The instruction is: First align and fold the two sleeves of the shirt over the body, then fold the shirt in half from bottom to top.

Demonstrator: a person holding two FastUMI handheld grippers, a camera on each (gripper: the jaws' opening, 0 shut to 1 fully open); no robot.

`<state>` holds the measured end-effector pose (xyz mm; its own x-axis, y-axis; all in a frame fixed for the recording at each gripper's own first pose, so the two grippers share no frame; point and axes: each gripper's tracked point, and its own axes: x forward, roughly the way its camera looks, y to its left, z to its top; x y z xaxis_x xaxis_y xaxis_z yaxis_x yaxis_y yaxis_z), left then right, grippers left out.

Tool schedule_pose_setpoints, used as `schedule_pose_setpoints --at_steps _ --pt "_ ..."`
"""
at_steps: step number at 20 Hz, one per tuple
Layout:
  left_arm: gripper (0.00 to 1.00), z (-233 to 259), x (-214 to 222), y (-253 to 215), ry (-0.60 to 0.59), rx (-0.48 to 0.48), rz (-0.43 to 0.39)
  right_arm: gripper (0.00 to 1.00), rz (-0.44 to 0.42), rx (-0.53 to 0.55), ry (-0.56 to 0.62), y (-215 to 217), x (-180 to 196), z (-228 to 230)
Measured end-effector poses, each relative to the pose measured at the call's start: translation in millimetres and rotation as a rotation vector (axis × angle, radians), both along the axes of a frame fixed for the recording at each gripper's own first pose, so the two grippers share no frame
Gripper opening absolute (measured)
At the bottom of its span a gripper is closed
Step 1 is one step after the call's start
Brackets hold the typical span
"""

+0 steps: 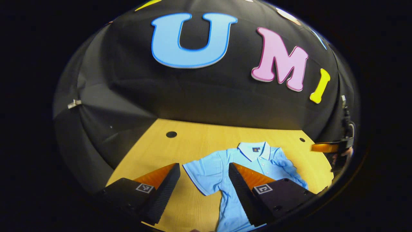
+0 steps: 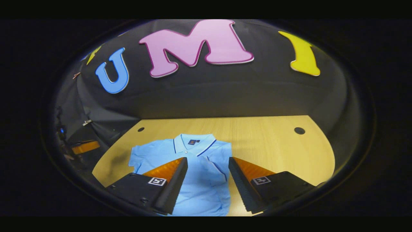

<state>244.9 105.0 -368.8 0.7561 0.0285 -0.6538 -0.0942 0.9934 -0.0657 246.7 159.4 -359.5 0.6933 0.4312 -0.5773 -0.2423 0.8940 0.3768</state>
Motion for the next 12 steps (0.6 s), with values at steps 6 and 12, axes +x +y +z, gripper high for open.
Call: schedule_pose_setpoints --at_steps 6,12 --pt "0.97 -107 30 38 0.259 0.137 0.043 0.77 -0.147 -0.039 -0.009 -100 -34 29" --pt "0.94 -137 36 26 0.329 0.070 0.076 0.86 -0.265 -0.035 0.056 -149 -61 15"
